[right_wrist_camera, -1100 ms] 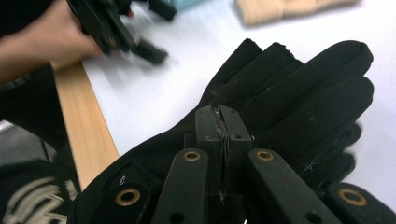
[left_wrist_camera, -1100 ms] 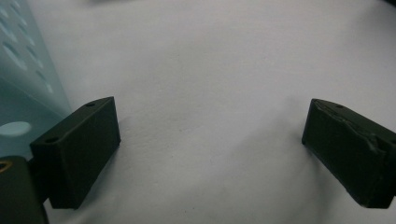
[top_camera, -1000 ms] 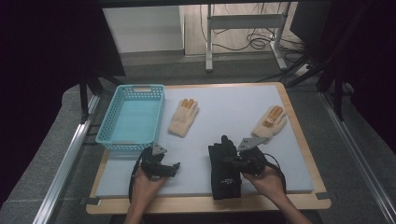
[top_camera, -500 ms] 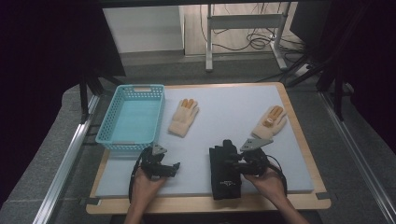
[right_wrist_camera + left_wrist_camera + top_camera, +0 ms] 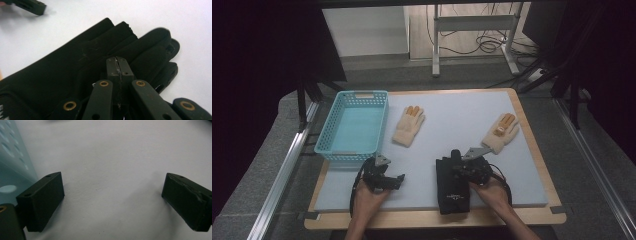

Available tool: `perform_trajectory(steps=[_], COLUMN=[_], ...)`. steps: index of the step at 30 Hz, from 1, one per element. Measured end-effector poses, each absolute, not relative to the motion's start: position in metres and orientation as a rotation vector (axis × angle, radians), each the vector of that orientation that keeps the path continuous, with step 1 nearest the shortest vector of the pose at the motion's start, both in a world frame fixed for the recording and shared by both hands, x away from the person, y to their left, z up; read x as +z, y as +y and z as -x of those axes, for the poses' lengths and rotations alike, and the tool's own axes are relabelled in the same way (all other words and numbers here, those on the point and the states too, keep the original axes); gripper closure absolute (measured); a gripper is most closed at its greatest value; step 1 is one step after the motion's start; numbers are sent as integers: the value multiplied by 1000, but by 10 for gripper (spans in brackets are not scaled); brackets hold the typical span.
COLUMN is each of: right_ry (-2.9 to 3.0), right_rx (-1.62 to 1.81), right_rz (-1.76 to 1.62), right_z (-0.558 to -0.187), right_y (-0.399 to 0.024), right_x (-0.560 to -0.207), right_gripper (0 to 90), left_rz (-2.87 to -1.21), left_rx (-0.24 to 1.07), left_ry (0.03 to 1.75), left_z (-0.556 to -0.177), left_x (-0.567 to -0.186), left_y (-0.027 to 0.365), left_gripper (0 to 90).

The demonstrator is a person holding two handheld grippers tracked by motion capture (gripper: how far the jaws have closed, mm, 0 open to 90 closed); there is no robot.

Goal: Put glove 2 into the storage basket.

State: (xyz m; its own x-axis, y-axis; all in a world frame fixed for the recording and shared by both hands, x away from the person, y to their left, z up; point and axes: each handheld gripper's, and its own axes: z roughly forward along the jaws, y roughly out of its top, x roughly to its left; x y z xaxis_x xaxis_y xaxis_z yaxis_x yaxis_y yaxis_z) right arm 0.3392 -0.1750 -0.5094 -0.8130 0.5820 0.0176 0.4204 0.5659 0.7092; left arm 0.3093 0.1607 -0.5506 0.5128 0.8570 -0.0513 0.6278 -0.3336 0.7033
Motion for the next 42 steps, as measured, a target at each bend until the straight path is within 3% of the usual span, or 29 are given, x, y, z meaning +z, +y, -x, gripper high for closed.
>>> perform_trajectory(steps=[7, 12, 13, 14, 15, 18, 19, 20, 21, 22, 24, 29, 37, 42], right_ry=[2517, 2545, 2547, 2559, 2559, 2604, 2621, 2603, 2573, 2573, 2528, 2534, 2486, 2530], right_rx=[1100, 1120, 1137, 1171, 1171, 1200, 1138, 1123, 1100, 1100, 1029, 1016, 1088, 1093], right_rz=[-783, -819, -832, -866, -866, -859, -850, -835, -829, -829, -776, -772, -766, -813], right_z=[-330, -338, -338, -340, -340, -341, -342, -341, -340, -340, -338, -335, -329, -338], right_y=[-182, -186, -186, -187, -187, -182, -174, -172, -171, -171, -170, -170, -186, -191], right_x=[-482, -489, -492, -496, -496, -503, -511, -514, -515, -515, -517, -514, -482, -490], right_gripper=[890, 881, 821, 615, 615, 502, 520, 611, 759, 759, 869, 891, 892, 886], left_rz=[-2077, -2077, -2077, -2077, -2077, -2078, -2078, -2077, -2078, -2086, -2077, -2078, -2078, -2077], left_rx=[434, 435, 434, 434, 434, 435, 435, 435, 436, 437, 436, 435, 435, 435], left_ry=[1207, 1207, 1207, 1207, 1207, 1207, 1207, 1207, 1207, 1203, 1207, 1207, 1208, 1208], left_z=[-309, -309, -309, -309, -309, -309, -309, -309, -309, -309, -309, -309, -309, -309], left_x=[-551, -551, -551, -551, -551, -551, -551, -551, -551, -550, -551, -551, -551, -551], left_y=[161, 161, 161, 161, 161, 161, 161, 161, 161, 161, 161, 161, 161, 161], left_gripper=[47, 47, 47, 47, 47, 47, 47, 47, 47, 47, 47, 47, 47, 47])
